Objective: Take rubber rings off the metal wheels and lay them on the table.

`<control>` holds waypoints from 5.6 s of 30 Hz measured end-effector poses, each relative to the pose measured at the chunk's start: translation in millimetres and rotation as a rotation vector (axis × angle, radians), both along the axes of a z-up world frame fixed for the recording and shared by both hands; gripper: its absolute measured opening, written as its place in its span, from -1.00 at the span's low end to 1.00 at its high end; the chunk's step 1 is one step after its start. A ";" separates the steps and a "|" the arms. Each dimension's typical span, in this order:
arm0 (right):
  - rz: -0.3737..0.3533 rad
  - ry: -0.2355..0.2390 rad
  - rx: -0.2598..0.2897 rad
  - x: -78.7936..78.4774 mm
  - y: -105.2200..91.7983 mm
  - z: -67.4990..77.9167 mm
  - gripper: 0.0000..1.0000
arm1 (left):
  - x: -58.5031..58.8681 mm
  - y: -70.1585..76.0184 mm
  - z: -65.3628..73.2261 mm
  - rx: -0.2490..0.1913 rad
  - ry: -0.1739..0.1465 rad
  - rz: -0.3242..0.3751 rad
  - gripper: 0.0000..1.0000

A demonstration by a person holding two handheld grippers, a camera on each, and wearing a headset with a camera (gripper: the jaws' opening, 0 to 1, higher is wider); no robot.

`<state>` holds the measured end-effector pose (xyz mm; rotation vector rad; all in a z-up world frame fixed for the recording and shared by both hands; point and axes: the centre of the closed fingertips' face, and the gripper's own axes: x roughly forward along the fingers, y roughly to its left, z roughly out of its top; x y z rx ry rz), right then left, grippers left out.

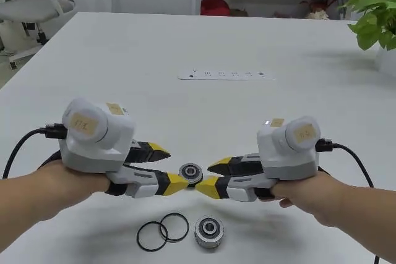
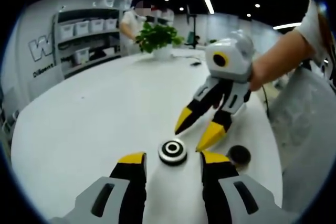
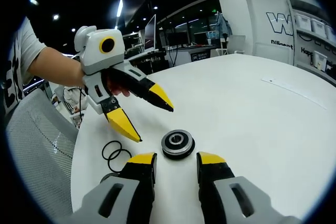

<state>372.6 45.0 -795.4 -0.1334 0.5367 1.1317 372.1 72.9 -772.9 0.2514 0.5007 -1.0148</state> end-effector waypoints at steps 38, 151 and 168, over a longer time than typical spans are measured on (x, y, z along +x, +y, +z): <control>-0.013 0.005 -0.001 0.1 -5.6 -3.8 -0.46 | 7.2 -21.7 -17.1 0.025 0.030 0.000 -0.57; 0.065 -0.019 -0.080 -36.5 -24.7 -9.1 -0.76 | -26.7 -46.9 -19.2 0.072 0.024 -0.013 -0.74; 0.042 -0.043 -0.067 -30.2 -11.0 -8.8 -0.46 | -27.2 -47.0 -19.0 0.070 0.022 -0.012 -0.74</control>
